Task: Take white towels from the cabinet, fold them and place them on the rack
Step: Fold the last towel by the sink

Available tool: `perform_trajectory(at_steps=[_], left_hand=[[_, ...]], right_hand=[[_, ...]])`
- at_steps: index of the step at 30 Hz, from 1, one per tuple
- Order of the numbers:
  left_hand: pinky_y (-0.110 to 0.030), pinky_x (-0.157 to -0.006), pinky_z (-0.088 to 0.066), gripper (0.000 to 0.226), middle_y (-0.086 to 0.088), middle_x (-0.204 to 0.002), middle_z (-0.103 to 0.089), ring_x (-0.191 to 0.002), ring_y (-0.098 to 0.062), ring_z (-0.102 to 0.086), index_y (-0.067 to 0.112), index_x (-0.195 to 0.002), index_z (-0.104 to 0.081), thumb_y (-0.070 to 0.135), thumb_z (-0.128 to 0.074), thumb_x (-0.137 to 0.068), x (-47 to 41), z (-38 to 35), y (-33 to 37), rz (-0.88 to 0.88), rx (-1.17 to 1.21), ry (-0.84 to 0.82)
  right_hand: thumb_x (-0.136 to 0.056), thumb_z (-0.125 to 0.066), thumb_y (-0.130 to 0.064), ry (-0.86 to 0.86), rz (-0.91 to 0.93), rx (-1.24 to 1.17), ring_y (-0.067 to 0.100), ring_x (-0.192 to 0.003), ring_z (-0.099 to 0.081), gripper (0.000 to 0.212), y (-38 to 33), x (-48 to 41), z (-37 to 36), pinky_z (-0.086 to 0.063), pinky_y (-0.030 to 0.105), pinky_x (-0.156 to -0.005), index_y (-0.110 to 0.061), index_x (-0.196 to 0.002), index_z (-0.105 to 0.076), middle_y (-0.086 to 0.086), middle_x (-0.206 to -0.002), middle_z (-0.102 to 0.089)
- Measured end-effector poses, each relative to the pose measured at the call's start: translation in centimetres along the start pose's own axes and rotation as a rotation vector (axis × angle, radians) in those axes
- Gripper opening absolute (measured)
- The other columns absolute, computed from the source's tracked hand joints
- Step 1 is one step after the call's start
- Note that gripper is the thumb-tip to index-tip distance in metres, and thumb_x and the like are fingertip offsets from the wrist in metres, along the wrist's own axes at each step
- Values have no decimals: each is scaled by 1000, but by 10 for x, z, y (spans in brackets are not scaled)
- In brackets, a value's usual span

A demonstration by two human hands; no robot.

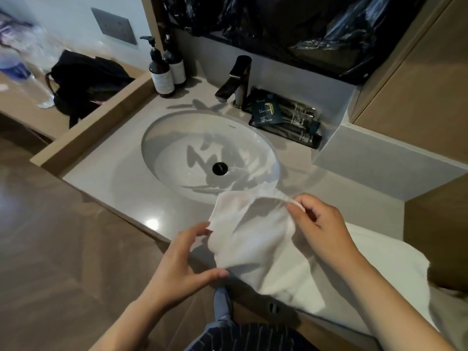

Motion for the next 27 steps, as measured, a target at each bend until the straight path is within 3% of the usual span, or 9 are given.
perform_trajectory(at_steps=[2, 4, 8, 11, 15, 18, 21, 27], left_hand=[[-14, -95, -43, 70, 29, -129, -43, -121, -1, -47, 43, -126, -43, 64, -76, -69, 0, -3, 9, -80, -32, 47], [-13, -90, -46, 50, 26, -121, -48, -113, -3, -53, 40, -116, -52, 60, -72, -75, -1, -5, 15, -135, -59, 90], [-17, -87, -49, 28, 25, -115, -57, -107, -3, -58, 42, -110, -62, 46, -69, -83, -6, -20, 15, -109, 71, -10], [-16, -90, -47, 26, 25, -117, -57, -113, -2, -54, 39, -110, -64, 37, -70, -85, -14, -27, 17, -122, 41, -83], [-18, -89, -48, 20, 21, -111, -58, -105, 0, -55, 29, -104, -64, 35, -70, -86, -24, -27, 29, -192, -72, -130], [-9, -80, -46, 27, 21, -104, -50, -93, 0, -53, 27, -100, -59, 37, -74, -81, -22, -25, 41, -208, -99, -22], [-12, -72, -48, 19, 18, -84, -55, -84, -3, -56, 31, -86, -56, 41, -70, -77, -19, -24, 37, -102, -64, 103], [-14, -77, -52, 15, 13, -96, -61, -86, 1, -58, 23, -93, -68, 31, -72, -81, -23, -35, 27, -69, -108, 112]], right_hand=[[-90, -49, -56, 41, -18, 6, 26, -65, -53, 39, 4, 4, 10, -45, 36, -59, -19, -82, -60, 4, -68, -57], [-89, -48, -56, 81, -30, 12, 22, -65, -53, 40, 10, 6, 22, -43, 26, -57, -19, -82, -60, 1, -69, -58], [-91, -48, -57, 101, -38, 46, 19, -62, -50, 39, 19, 17, 39, -37, 20, -54, -21, -82, -60, 0, -67, -55], [-91, -47, -58, 90, -80, 37, 18, -65, -52, 37, 28, 27, 42, -42, 26, -57, -25, -83, -60, -2, -70, -57], [-90, -46, -55, 123, -126, 20, 16, -65, -52, 34, 34, 33, 45, -43, 34, -59, -25, -80, -59, -3, -69, -57], [-89, -45, -57, 161, -148, 2, 17, -65, -52, 37, 33, 33, 47, -44, 36, -59, -24, -79, -59, -2, -69, -56], [-90, -46, -56, 189, -154, -14, 21, -63, -49, 38, 31, 33, 48, -42, 35, -58, -22, -77, -57, 3, -67, -54], [-89, -47, -55, 229, -206, -28, 23, -68, -51, 35, 36, 35, 54, -48, 44, -62, -23, -77, -58, 1, -69, -56]])
Point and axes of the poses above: each hand's wrist, its own x-axis away from the middle knuckle, its own z-axis out of the back of the hand, y = z × x, the point moved 9 cm from there along -x, towards the middle knuckle
